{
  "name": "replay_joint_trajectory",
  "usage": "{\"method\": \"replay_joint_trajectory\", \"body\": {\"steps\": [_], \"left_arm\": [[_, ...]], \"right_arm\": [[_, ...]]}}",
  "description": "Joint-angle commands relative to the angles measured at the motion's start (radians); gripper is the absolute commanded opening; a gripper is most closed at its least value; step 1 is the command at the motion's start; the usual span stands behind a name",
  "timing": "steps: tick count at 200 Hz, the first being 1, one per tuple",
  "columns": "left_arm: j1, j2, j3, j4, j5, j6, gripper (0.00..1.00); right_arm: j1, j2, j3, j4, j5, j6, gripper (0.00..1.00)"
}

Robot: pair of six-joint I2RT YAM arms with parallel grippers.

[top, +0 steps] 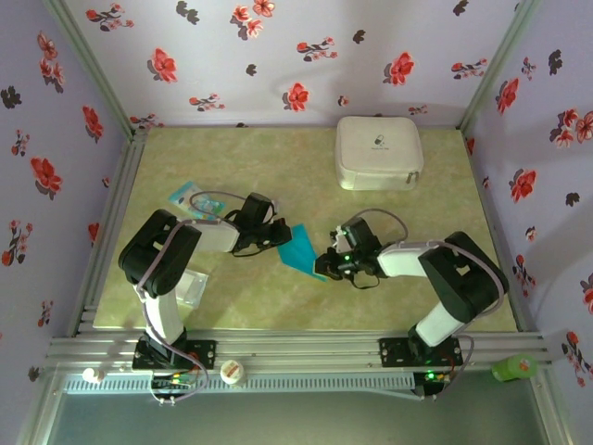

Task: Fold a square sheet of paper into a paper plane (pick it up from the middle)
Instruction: Fourth fold the wing at the center of the table.

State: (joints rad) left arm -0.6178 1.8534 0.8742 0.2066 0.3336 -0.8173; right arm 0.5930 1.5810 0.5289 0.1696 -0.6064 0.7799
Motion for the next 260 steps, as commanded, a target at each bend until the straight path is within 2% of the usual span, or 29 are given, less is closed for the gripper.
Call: {"method": "replay_joint_trajectory", "body": {"steps": [1,80,129,151,167,201,260], "left_arm": [[0.016,0.058,-0.030,-0.094,-0.071,-0.005,0.00],[0.017,0.065,-0.029,-0.090,-0.069,-0.023,0.00],[0.020,0.061,-0.033,-0.084,-0.059,-0.043,0.00],[0.020,0.058,-0.037,-0.079,-0.057,-0.058,0.00],[0.021,0.056,-0.038,-0.078,-0.053,-0.064,0.00],[0.021,0.055,-0.038,-0.078,-0.053,-0.067,0.00],[0.020,0.052,-0.035,-0.075,-0.049,-0.067,0.00]], "right_arm": [[-0.008,-0.031,-0.045,-0.180,0.029,-0.050,0.13],[-0.015,-0.157,-0.060,-0.379,0.105,-0.120,0.13],[-0.015,-0.257,-0.036,-0.307,0.073,-0.003,0.17],[-0.016,-0.288,-0.030,-0.270,0.085,0.060,0.23],[-0.024,-0.291,-0.027,-0.270,0.109,0.119,0.31],[-0.033,-0.271,-0.034,-0.254,0.119,0.170,0.38],[-0.035,-0.216,-0.026,-0.213,0.082,0.162,0.38]]}}
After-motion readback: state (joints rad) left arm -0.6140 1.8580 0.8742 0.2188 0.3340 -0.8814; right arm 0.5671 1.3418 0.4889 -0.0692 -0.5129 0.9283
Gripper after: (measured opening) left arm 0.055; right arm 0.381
